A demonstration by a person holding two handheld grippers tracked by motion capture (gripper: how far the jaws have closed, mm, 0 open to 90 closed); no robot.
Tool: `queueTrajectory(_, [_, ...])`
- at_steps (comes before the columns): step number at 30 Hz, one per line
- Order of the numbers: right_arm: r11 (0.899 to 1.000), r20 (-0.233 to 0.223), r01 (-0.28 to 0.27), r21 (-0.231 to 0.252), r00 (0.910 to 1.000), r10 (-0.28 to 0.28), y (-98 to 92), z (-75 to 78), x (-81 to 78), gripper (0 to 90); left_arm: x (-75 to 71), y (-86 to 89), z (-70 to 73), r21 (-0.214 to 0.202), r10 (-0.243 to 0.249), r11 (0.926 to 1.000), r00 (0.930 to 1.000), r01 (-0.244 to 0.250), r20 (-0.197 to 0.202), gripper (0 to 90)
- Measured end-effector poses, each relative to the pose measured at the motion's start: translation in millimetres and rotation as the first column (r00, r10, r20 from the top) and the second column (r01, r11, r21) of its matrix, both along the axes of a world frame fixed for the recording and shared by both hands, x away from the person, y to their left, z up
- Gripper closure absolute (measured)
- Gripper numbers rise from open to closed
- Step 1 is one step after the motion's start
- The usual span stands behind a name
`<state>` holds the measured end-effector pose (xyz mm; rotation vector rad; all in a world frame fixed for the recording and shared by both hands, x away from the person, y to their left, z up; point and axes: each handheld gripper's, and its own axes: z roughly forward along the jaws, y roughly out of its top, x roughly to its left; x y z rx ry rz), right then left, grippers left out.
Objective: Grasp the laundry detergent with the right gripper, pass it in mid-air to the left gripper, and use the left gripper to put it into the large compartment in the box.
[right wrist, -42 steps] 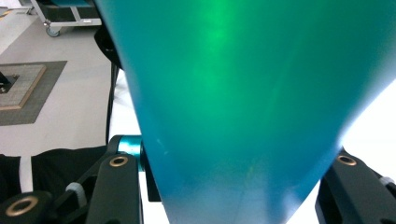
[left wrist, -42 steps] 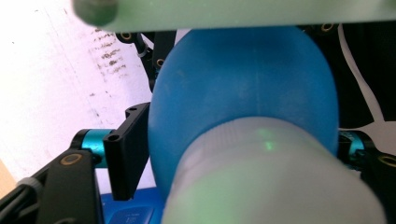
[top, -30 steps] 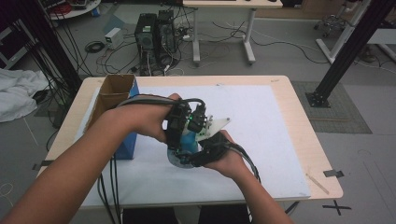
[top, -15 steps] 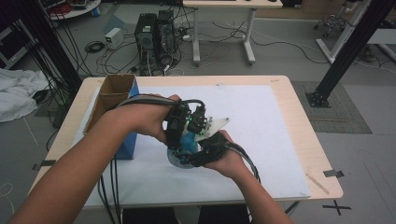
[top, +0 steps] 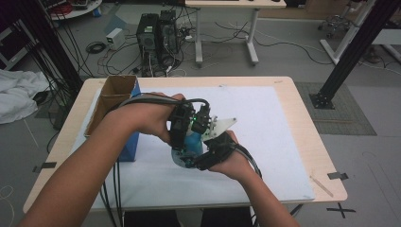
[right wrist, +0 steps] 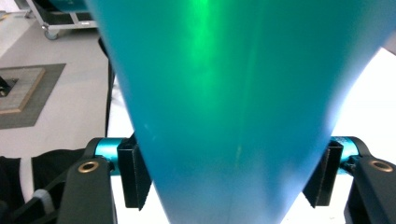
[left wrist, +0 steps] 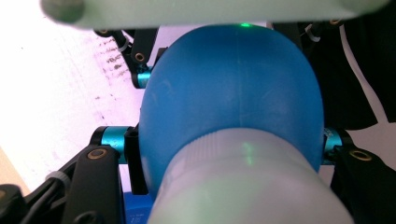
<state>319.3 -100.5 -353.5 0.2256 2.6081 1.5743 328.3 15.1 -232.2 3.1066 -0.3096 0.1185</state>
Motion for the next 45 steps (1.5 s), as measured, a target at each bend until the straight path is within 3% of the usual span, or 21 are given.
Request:
queueTrajectory(5, [1.000, 0.004, 0.011, 0.015, 0.9999, -0.012, -6.1, 1.0, -0.7, 25.9, 1.8, 1.1, 2.0, 0.011, -0.001, 0.9999, 1.0000, 0.001, -0.003, 39.3])
queueTrajectory(13, [1.000, -0.024, 0.026, -0.004, 0.9994, -0.026, -17.6, 4.1, -0.4, 21.7, 5.7, 8.4, 5.8, 0.013, 0.026, 0.9996, 0.9996, -0.026, -0.013, 39.2])
queueTrajectory(17, [0.999, -0.033, 0.038, -0.032, 0.9987, -0.039, -23.4, 6.3, 0.7, 13.6, 7.2, 13.7, 10.5, 0.007, 0.041, 0.9991, 0.9990, -0.041, -0.015, 39.2])
queueTrajectory(25, [0.996, -0.024, 0.042, -0.083, 0.9988, -0.044, -36.1, 14.1, 1.6, 13.4, 9.7, 23.7, 28.0, 0.015, 0.061, 0.9980, 0.9981, -0.061, -0.012, 39.1])
queueTrajectory(34, [0.987, -0.032, 0.060, -0.151, 0.9974, -0.065, -51.0, 17.2, 3.8, 12.8, 19.0, 41.8, 50.8, 0.001, 0.149, 0.9888, 0.9884, -0.149, -0.031, 39.1])
queueTrajectory(35, [0.986, -0.030, 0.060, -0.157, 0.9974, -0.066, -52.5, 17.6, 3.7, 12.8, 22.8, 50.0, 59.2, -0.006, 0.198, 0.9801, 0.9791, -0.198, -0.047, 39.1])
queueTrajectory(39, [0.982, -0.026, 0.078, -0.174, 0.9962, -0.083, -63.4, 20.3, 6.5, 12.8, 29.5, 63.9, 73.3, 0.009, 0.286, 0.9581, 0.9563, -0.286, -0.061, 39.0])
queueTrajectory(40, [0.982, -0.026, 0.078, -0.174, 0.9962, -0.083, -63.4, 20.3, 6.5, 12.8, 29.5, 63.9, 73.3, 0.009, 0.286, 0.9581, 0.9563, -0.286, -0.061, 39.0])
queueTrajectory(41, [0.981, -0.025, 0.081, -0.175, 0.9959, -0.086, -64.7, 20.6, 7.1, 12.8, 32.1, 71.3, 79.3, 0.013, 0.322, 0.9469, 0.9452, -0.321, -0.057, 39.0])
queueTrajectory(43, [0.980, -0.026, 0.086, -0.179, 0.9954, -0.092, -66.9, 21.7, 7.8, 12.8, 34.0, 78.0, 84.5, 0.017, 0.355, 0.9349, 0.9336, -0.354, -0.050, 39.0])
queueTrajectory(45, [0.982, -0.031, 0.087, -0.170, 0.9951, -0.094, -67.6, 22.2, 8.2, 12.8, 36.5, 86.6, 90.1, 0.010, 0.394, 0.9189, 0.9176, -0.394, -0.049, 38.9])
